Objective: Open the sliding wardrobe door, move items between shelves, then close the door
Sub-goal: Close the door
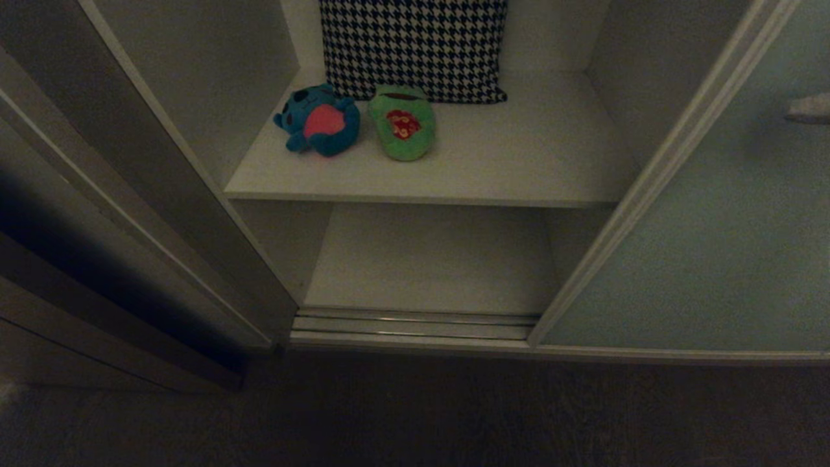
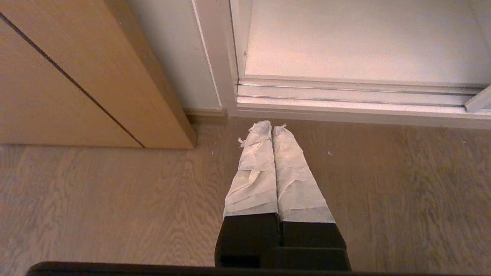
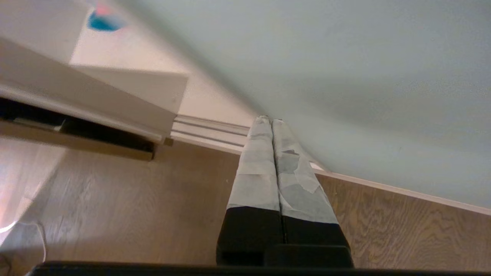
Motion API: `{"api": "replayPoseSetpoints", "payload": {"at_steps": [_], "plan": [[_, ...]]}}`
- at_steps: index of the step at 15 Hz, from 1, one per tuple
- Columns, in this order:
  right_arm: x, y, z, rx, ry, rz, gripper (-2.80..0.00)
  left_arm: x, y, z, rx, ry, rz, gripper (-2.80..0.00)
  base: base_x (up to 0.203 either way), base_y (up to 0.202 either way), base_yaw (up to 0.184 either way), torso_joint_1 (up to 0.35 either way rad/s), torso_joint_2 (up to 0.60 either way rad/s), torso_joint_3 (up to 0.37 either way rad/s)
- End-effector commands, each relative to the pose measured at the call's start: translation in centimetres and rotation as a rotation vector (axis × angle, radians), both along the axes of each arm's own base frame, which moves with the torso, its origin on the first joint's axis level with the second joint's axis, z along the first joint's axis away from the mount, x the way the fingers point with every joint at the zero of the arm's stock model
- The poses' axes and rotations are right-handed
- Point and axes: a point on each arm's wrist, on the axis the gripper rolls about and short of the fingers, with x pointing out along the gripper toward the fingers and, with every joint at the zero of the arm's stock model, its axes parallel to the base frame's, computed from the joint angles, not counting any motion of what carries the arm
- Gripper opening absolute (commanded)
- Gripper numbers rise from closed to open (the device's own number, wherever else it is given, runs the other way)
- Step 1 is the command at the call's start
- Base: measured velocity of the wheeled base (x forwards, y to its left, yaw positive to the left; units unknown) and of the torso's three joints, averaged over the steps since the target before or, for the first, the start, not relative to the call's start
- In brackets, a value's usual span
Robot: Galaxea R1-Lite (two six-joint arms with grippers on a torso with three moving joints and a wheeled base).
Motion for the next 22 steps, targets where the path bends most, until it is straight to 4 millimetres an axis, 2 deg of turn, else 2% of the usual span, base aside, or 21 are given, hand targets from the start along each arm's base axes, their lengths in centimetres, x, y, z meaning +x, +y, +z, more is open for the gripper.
{"api": "replayPoseSetpoints", "payload": {"at_steps": [1, 7, 13, 17, 22], "plan": [[1.5, 0.2, -0.3, 0.009, 0.026, 0.015, -2.8, 0.0, 0.0, 0.0, 0.0, 0.001, 0.0, -2.8, 0.0, 0.0, 0.0, 0.0, 0.0, 0.0], [3.0, 2.0, -0.4, -0.005, 0.039, 0.018, -2.8, 0.0, 0.0, 0.0, 0.0, 0.002, 0.0, -2.8, 0.0, 0.0, 0.0, 0.0, 0.0, 0.0], [4.5, 2.8, -0.2, -0.004, 0.042, 0.025, -2.8, 0.0, 0.0, 0.0, 0.0, 0.002, 0.0, -2.8, 0.0, 0.0, 0.0, 0.0, 0.0, 0.0], [4.1, 5.3, -0.1, -0.021, 0.038, 0.056, -2.8, 0.0, 0.0, 0.0, 0.0, 0.001, 0.0, -2.8, 0.0, 0.0, 0.0, 0.0, 0.0, 0.0], [1.8, 6.2, -0.1, -0.028, 0.024, 0.109, -2.8, 0.0, 0.0, 0.0, 0.0, 0.001, 0.0, -2.8, 0.0, 0.0, 0.0, 0.0, 0.0, 0.0]]}}
